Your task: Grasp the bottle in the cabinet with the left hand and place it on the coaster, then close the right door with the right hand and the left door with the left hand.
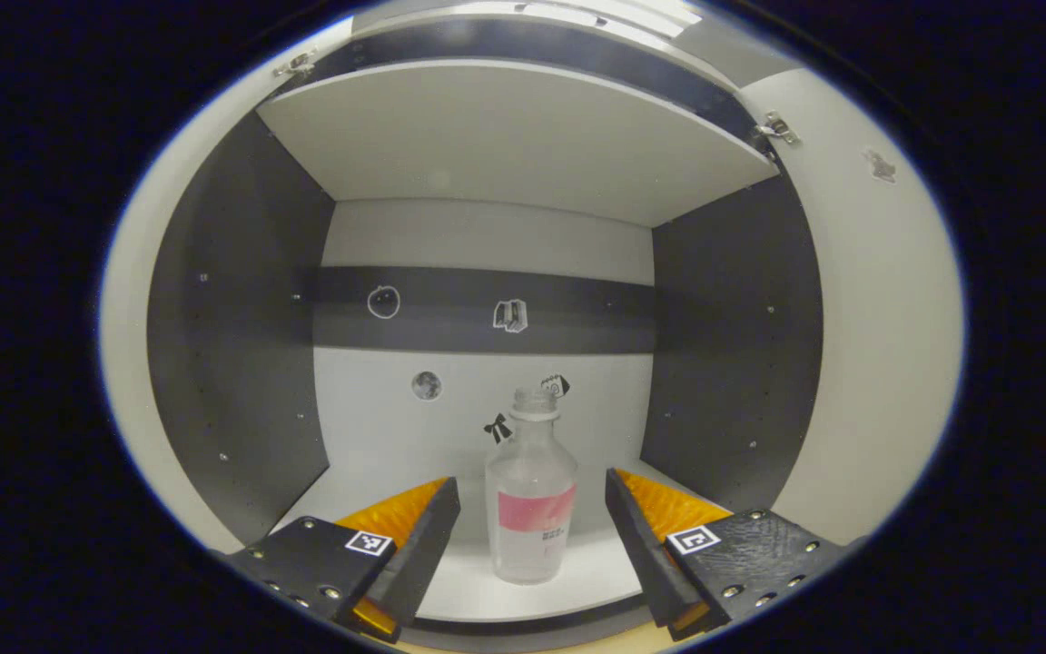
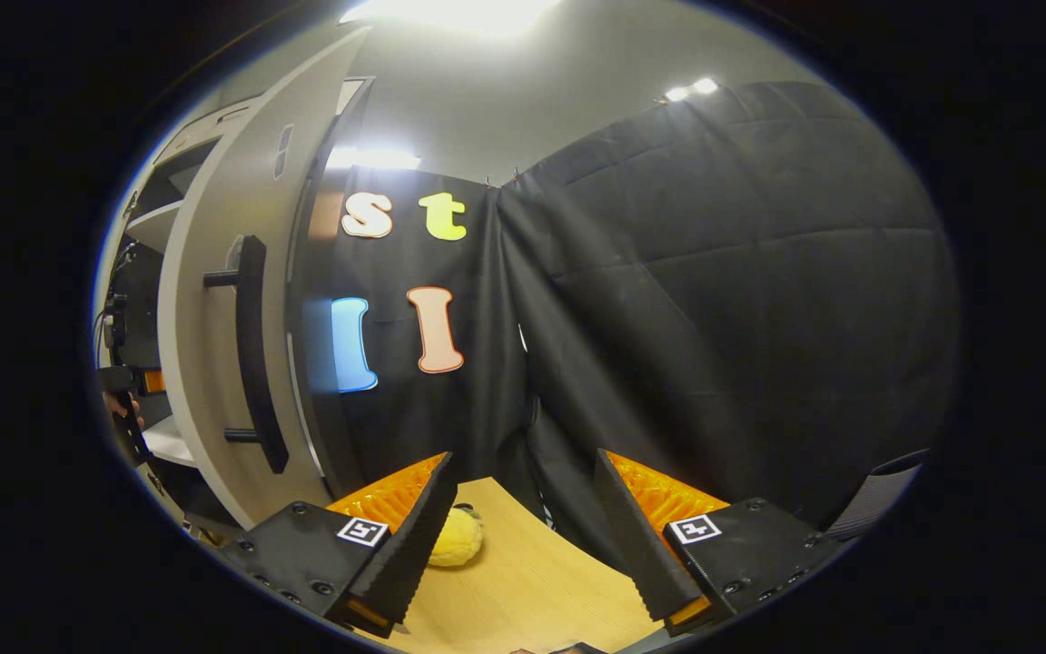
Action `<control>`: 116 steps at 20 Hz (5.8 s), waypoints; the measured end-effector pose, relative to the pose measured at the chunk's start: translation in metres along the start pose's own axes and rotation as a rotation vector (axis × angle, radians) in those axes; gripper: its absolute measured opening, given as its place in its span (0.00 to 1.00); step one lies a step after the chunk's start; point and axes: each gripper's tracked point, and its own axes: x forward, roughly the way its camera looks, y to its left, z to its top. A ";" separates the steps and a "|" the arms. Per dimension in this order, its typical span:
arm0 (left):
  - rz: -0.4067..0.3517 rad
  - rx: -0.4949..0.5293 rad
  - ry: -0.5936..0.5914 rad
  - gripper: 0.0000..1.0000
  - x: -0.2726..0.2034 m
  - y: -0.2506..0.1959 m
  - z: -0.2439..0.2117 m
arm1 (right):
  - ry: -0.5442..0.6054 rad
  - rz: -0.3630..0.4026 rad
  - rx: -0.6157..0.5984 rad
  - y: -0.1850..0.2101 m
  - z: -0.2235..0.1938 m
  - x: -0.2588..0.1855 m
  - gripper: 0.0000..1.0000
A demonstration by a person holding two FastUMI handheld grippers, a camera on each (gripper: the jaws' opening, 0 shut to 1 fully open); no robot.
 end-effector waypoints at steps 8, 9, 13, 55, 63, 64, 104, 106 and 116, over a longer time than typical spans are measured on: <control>0.011 0.052 0.041 0.92 0.034 -0.006 -0.016 | 0.016 0.003 0.019 -0.003 -0.012 0.039 0.97; 0.010 0.058 0.044 0.92 0.037 -0.006 -0.017 | 0.019 0.005 0.020 -0.004 -0.014 0.044 0.96; 0.042 0.093 0.038 0.62 0.043 -0.004 -0.016 | 0.028 0.019 0.016 -0.007 -0.017 0.062 0.96; 0.150 -0.146 -0.056 0.67 -0.328 0.003 -0.131 | -0.018 0.365 -0.015 0.000 0.019 -0.046 0.96; 0.243 -0.204 0.155 0.68 -0.320 0.004 -0.271 | 0.027 0.407 -0.049 0.003 0.011 -0.063 0.96; 0.248 -0.188 0.172 0.68 -0.313 0.006 -0.278 | 0.033 0.406 -0.046 0.002 0.011 -0.063 0.96; 0.188 -0.047 0.188 0.91 -0.431 -0.039 -0.186 | 0.061 0.363 -0.013 0.020 -0.008 -0.065 0.96; 0.214 -0.045 0.141 0.91 -0.442 -0.026 -0.150 | 0.043 0.361 -0.011 0.023 0.001 -0.059 0.96; 0.350 0.028 0.001 0.91 -0.424 0.044 0.003 | -0.040 0.393 -0.043 0.041 0.071 -0.038 0.96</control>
